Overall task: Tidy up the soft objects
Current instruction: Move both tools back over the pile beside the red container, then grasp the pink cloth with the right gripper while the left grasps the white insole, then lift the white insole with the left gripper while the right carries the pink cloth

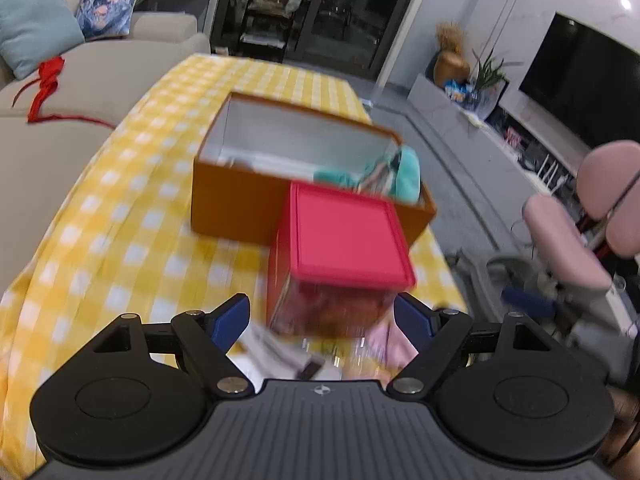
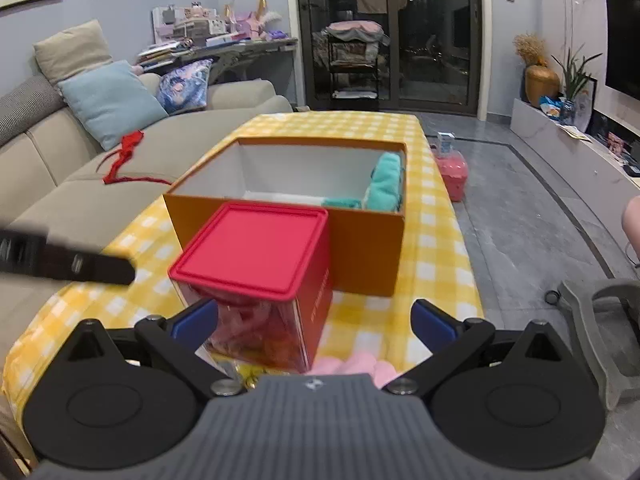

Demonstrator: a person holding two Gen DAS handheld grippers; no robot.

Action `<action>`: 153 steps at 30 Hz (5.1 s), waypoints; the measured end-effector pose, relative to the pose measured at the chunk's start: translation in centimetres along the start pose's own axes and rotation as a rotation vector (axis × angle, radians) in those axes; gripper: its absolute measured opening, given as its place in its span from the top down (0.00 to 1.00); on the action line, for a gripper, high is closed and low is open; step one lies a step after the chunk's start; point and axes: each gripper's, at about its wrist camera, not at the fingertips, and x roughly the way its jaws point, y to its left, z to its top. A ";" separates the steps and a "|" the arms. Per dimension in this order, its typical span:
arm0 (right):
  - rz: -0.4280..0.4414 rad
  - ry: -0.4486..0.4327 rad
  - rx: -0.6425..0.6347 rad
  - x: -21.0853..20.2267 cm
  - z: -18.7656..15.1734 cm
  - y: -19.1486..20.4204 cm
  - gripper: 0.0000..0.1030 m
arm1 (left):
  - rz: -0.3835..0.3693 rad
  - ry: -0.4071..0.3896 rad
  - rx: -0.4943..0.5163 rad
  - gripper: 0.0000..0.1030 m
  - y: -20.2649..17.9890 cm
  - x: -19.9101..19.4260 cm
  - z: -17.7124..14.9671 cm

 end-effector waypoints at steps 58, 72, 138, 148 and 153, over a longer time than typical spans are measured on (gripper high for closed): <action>-0.046 0.287 -0.023 7.7 -3.8 -3.7 0.93 | 0.036 0.252 -0.049 0.07 4.9 3.6 -3.3; 0.044 0.250 0.141 5.0 -2.2 -5.9 0.92 | -0.018 0.410 -0.436 0.07 7.9 12.2 -0.4; 0.058 0.236 0.140 4.6 -2.0 -6.1 0.92 | -0.145 0.311 -0.557 0.93 11.7 14.0 -1.8; 0.051 0.164 0.140 3.0 -1.5 -6.1 0.92 | -0.144 0.244 -0.416 0.97 9.1 10.8 -0.6; 0.062 0.144 0.185 1.8 -1.3 -6.4 0.92 | -0.163 0.218 -0.395 0.97 8.2 8.7 0.2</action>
